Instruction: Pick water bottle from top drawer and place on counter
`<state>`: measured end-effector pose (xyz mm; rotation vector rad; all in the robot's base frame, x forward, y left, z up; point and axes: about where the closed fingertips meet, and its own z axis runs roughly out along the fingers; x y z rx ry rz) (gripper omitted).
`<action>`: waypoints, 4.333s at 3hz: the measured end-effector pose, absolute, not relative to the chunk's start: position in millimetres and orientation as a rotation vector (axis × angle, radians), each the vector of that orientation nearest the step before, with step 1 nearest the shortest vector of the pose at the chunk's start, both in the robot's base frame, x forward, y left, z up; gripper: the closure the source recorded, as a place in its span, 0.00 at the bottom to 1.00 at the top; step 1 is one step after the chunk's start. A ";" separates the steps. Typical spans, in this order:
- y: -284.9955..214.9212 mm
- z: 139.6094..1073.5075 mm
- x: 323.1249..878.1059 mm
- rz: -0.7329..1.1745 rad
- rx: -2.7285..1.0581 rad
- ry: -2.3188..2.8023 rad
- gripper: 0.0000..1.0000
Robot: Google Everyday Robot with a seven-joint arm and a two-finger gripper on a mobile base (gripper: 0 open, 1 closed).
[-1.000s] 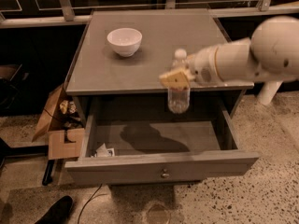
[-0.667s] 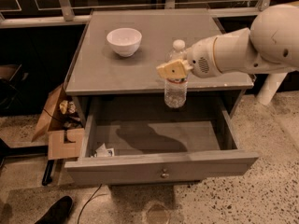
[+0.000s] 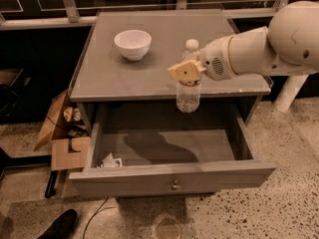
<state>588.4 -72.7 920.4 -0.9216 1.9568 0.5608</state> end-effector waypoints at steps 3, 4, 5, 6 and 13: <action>-64.2 966.4 627.3 0.587 -0.871 1.870 1.00; -57.3 958.5 646.4 0.621 -0.858 1.831 1.00; -53.7 948.2 661.3 0.640 -0.851 1.822 1.00; -53.0 941.2 670.1 0.636 -0.854 1.836 1.00; -48.6 930.8 680.2 0.604 -0.903 1.883 0.05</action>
Offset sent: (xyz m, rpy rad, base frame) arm 0.0368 -0.0037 0.0662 0.0513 -0.0683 -0.0350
